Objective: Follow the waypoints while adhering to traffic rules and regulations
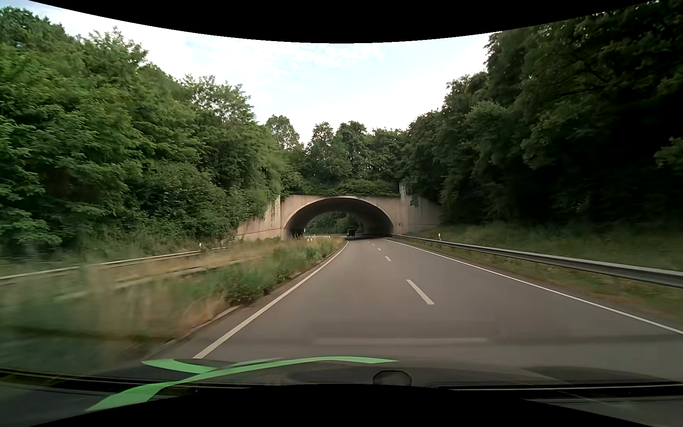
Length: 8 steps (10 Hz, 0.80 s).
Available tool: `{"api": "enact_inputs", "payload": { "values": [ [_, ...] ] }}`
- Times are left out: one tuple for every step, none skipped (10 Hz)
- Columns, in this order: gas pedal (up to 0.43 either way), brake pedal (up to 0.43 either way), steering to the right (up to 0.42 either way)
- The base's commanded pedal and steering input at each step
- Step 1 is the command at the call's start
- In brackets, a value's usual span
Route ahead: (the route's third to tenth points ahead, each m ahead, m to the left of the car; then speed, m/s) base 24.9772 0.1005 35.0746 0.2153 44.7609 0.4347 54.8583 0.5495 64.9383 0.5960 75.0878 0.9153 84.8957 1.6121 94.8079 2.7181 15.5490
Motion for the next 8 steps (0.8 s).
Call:
{"api": "enact_inputs", "payload": {
  "values": [
    [0.319, 0.0, 0.003],
    [0.319, 0.0, 0.003],
    [0.319, 0.0, 0.003],
    [0.319, 0.0, 0.004],
    [0.319, 0.0, 0.004],
    [0.319, 0.0, 0.005],
    [0.319, 0.0, 0.005],
    [0.319, 0.0, 0.005]
  ]
}}
